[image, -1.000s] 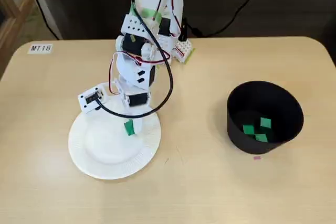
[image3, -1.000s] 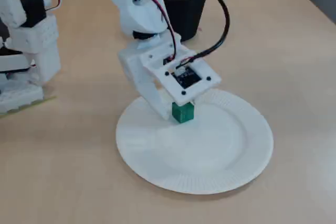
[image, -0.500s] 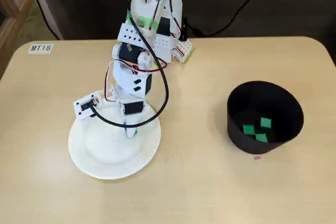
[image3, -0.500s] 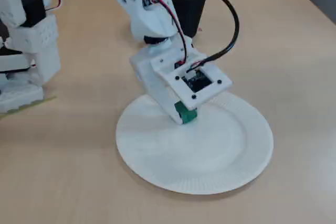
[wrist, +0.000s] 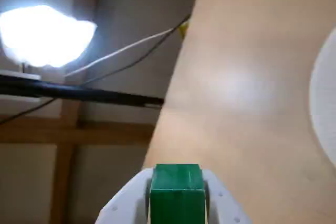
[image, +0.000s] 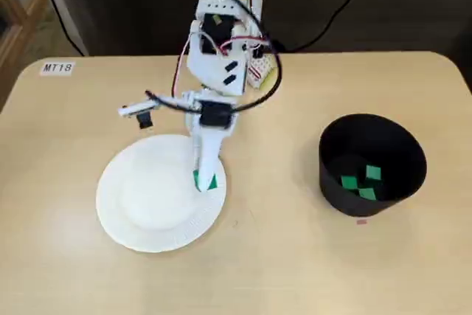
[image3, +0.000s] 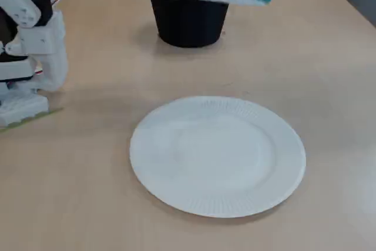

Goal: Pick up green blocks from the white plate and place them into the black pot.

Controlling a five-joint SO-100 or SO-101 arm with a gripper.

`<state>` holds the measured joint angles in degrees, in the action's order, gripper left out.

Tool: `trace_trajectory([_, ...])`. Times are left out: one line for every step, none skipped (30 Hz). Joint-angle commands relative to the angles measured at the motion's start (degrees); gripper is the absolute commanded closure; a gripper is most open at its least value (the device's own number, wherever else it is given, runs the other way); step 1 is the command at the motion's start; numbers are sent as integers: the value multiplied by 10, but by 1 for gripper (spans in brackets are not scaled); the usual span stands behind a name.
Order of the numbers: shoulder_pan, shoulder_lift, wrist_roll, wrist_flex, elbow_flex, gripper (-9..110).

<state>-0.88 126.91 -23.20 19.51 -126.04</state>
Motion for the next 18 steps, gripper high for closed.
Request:
trace_trajectory([81, 62, 44, -33, 7, 104])
trace_trajectory([106, 73, 50, -40, 7, 104])
trace_trajectory([133, 79, 54, -47, 7, 104])
trace_trajectory([161, 83, 54, -50, 7, 104])
trace_trajectory([188, 85, 56, -51, 7, 104])
trace_trajectory([215, 86, 62, -51, 5, 104])
trace_trajectory([240, 89, 69, -51, -1, 104])
trace_trajectory([263, 92, 80, -51, -9, 104])
trace_trajectory([284, 97, 88, -52, -18, 104])
trace_trajectory([303, 98, 94, -53, -26, 104])
trace_trajectory([321, 101, 99, -57, -37, 104])
trace_trajectory([336, 103, 105, -69, -53, 104])
trace_trajectory([348, 104, 112, -83, -70, 104])
trace_trajectory([359, 108, 116, -98, -91, 104])
trace_trajectory([367, 113, 121, -114, -113, 104])
trace_trajectory([375, 118, 127, -132, -137, 104])
trace_trajectory([381, 122, 132, -142, -157, 104])
trace_trajectory([387, 126, 134, -149, -175, 104])
